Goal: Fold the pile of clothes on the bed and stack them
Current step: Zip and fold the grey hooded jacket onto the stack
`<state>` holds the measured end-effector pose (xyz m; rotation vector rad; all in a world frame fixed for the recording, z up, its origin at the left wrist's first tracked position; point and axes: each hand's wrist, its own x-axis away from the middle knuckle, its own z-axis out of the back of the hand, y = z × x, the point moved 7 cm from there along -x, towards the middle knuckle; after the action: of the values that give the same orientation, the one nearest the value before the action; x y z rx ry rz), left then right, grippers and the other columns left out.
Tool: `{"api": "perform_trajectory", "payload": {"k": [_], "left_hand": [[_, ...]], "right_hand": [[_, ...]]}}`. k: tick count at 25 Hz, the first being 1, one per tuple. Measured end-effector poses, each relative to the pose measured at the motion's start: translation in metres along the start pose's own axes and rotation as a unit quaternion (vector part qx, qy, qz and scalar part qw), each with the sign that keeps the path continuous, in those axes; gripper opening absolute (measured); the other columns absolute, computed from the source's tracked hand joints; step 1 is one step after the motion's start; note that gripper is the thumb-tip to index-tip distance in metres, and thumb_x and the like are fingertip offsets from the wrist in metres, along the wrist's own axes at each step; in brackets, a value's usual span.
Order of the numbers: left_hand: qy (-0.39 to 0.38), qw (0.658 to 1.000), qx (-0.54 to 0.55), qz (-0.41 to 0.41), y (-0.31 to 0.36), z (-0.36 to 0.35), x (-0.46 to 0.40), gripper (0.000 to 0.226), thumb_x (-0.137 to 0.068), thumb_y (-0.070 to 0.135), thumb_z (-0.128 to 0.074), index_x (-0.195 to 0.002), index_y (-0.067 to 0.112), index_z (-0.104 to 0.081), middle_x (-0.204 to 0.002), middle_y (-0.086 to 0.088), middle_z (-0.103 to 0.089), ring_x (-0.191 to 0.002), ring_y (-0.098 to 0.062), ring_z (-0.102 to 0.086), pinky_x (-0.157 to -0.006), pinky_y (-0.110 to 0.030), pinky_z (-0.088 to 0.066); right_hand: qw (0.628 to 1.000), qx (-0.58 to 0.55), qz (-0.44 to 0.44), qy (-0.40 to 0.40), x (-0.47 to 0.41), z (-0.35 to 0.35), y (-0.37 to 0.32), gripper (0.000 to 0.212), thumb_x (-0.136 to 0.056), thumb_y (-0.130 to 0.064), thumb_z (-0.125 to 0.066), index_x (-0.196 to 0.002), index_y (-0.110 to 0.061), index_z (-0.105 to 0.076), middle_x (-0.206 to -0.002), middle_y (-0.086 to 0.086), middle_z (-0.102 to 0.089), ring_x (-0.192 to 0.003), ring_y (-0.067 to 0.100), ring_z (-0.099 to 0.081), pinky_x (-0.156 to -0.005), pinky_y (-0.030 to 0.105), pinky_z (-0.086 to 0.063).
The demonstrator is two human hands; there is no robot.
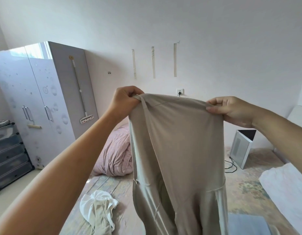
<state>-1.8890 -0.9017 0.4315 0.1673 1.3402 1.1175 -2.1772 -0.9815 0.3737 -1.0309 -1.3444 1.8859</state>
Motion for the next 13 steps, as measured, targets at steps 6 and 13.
{"api": "perform_trajectory", "payload": {"k": [6,13], "left_hand": [[-0.097,0.993,-0.058,0.028,0.01,-0.009,0.016,0.032,-0.081,-0.007,-0.058,-0.069,0.02,-0.067,-0.059,0.001,-0.052,-0.049,-0.003,-0.041,-0.047,-0.014,-0.034],[-0.13,0.991,-0.016,0.033,0.051,0.014,0.041,0.032,-0.081,0.001,-0.06,-0.065,0.026,-0.07,-0.066,0.001,-0.06,-0.056,-0.013,-0.044,-0.043,-0.02,-0.031]], "right_hand": [[0.997,0.069,-0.006,0.029,0.011,0.001,-0.011,0.06,-0.044,-0.037,-0.092,-0.085,0.0,-0.068,-0.078,0.007,-0.07,-0.073,0.014,-0.065,-0.064,0.016,-0.052],[0.998,-0.027,0.036,-0.052,0.048,-0.021,-0.052,0.013,-0.06,-0.024,-0.07,-0.069,-0.014,-0.072,-0.068,0.0,-0.067,-0.059,0.007,-0.063,-0.054,0.015,-0.05]]}}
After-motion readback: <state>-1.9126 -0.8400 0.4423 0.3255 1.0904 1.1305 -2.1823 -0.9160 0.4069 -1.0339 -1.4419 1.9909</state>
